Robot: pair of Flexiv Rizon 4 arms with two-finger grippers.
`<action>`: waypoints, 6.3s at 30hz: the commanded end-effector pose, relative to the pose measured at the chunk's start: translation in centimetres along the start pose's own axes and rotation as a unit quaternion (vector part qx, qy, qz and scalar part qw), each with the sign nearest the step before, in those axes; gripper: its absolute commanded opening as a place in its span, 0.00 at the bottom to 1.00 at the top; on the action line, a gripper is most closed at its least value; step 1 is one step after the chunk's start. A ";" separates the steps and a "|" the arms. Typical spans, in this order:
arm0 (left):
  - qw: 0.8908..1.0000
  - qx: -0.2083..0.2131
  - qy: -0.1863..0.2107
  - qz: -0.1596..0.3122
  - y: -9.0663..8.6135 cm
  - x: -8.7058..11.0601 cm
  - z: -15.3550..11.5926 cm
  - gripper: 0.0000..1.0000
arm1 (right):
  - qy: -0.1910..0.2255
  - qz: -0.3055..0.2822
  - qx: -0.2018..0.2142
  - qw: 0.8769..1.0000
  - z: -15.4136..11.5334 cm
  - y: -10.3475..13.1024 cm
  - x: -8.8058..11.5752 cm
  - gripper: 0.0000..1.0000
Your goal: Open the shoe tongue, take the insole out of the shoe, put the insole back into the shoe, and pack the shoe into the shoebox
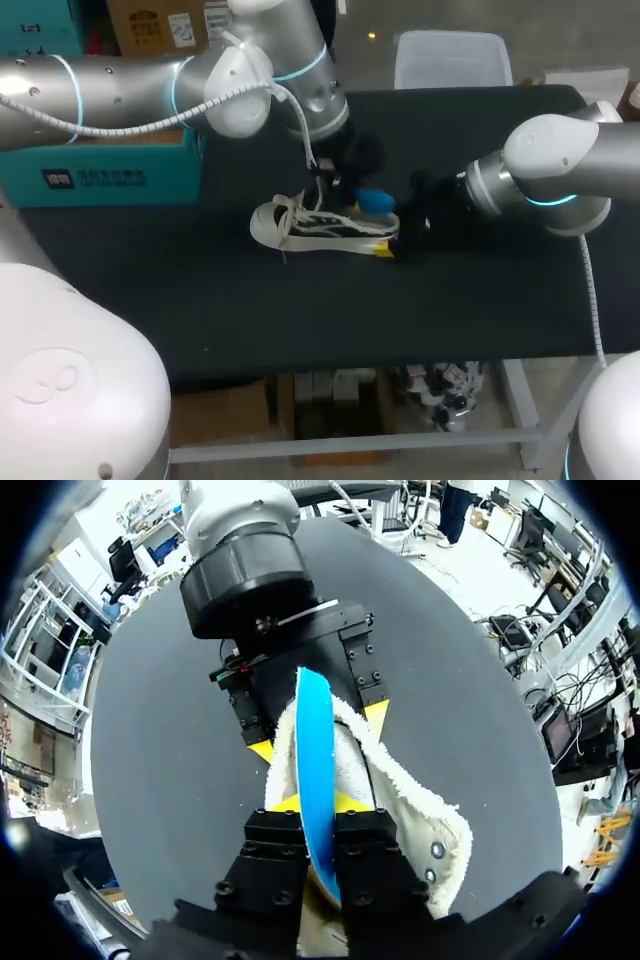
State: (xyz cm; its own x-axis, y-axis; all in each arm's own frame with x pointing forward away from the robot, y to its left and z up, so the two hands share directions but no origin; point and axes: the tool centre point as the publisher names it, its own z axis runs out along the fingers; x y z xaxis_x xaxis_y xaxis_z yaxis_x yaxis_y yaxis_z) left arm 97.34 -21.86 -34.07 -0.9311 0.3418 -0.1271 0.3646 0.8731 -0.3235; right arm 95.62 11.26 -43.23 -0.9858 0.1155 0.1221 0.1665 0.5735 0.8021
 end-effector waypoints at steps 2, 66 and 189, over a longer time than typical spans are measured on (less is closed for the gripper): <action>0.998 0.055 0.004 0.007 -0.1 0.6 -2.7 0.00 | 0.002 0.000 -0.001 1.000 0.7 -0.6 0.1 0.00; 0.930 0.362 -0.002 0.066 -1.5 10.7 -22.4 0.00 | -0.006 -0.090 0.216 0.972 -7.7 8.8 -0.2 1.00; 0.836 0.432 0.045 0.336 3.0 12.1 -21.6 0.00 | -0.285 0.457 0.260 0.801 -1.8 8.3 7.9 0.00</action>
State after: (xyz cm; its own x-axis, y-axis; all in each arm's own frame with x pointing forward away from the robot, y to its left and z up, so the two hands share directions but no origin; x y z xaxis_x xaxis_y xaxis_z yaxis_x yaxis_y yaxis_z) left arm 86.87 -7.47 -15.99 -0.5065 0.7091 -0.4906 0.6496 -0.0604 -0.7579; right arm 89.72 15.81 -34.55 -0.3031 0.9467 0.1091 0.9498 0.2909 0.1149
